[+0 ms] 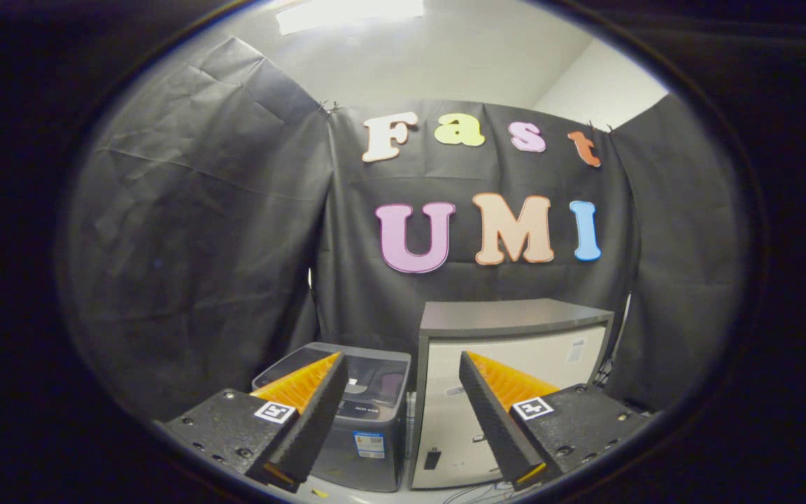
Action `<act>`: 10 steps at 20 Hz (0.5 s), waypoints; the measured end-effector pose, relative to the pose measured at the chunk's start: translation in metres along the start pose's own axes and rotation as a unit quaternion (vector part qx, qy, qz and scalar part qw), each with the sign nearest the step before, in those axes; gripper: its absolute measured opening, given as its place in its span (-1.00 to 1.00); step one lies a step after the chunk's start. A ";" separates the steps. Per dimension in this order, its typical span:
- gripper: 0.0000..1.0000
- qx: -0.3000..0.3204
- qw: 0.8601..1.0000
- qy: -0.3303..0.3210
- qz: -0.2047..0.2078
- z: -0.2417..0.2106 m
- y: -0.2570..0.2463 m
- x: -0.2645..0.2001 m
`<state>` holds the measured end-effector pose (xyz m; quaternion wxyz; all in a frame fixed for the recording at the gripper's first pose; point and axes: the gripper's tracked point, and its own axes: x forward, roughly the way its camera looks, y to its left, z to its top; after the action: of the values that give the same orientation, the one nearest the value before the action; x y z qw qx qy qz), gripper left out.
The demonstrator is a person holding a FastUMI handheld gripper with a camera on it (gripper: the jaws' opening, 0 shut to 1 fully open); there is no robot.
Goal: Put the clothes into the washing machine and then close the washing machine lid.
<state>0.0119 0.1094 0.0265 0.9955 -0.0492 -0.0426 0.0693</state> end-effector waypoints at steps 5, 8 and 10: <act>0.93 0.040 0.999 0.019 -0.014 -0.018 -0.031 0.001; 0.93 0.065 0.998 0.017 -0.016 -0.014 -0.038 0.001; 0.93 0.071 0.997 0.016 -0.021 -0.014 -0.042 0.003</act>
<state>0.0217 0.0675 0.0170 0.9982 0.0211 -0.0227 0.0506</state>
